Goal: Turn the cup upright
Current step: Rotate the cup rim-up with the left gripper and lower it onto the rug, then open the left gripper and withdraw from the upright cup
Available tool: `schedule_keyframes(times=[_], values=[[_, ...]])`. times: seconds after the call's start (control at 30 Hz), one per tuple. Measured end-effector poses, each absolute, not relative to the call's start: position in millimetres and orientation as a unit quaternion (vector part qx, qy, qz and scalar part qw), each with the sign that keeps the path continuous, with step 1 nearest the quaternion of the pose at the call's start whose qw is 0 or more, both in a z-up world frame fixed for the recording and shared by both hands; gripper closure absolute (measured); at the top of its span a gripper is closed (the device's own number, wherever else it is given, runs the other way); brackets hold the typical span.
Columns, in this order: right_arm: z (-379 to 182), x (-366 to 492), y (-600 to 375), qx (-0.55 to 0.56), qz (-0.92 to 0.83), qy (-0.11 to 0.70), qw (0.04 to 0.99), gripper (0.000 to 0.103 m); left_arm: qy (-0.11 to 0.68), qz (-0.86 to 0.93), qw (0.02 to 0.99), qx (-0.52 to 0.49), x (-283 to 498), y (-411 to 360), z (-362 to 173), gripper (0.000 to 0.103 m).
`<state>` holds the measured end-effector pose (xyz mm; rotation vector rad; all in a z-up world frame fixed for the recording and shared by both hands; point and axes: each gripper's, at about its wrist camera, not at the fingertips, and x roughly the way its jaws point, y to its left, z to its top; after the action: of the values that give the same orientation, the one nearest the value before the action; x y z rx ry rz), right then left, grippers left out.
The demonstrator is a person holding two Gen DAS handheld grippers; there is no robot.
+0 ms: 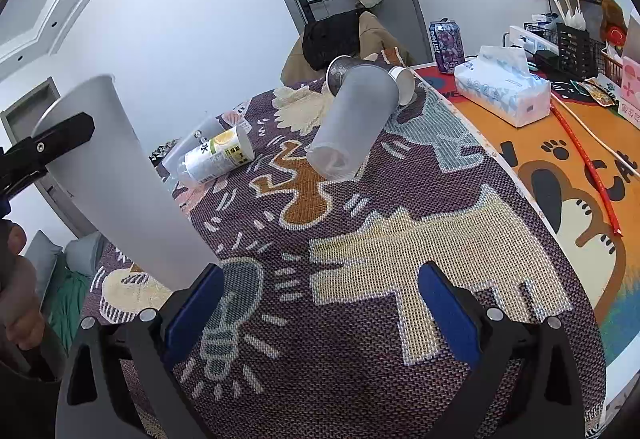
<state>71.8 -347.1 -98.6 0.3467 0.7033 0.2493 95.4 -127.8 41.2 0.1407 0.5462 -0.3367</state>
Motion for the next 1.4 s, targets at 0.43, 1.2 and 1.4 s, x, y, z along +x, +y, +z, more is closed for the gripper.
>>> schedule_keyframes(times=[0.43,1.2,1.4], values=[[-106.1,53.4,-356.7,0.163,0.121,0.345,0.916,0.008,0.263,-0.169,0.947,0.077,81.5,-148.0,14.2,0.018],[-54.3,25.2,-334.7,0.123,0.156,0.287,0.937,0.008,0.269,-0.149,0.952,0.008,38.0,-92.0,14.9,0.006],[-41.0,12.0,-325.0,0.110,0.161,0.269,0.943,0.008,0.260,-0.132,0.956,-0.010,21.0,-74.0,15.2,0.006]])
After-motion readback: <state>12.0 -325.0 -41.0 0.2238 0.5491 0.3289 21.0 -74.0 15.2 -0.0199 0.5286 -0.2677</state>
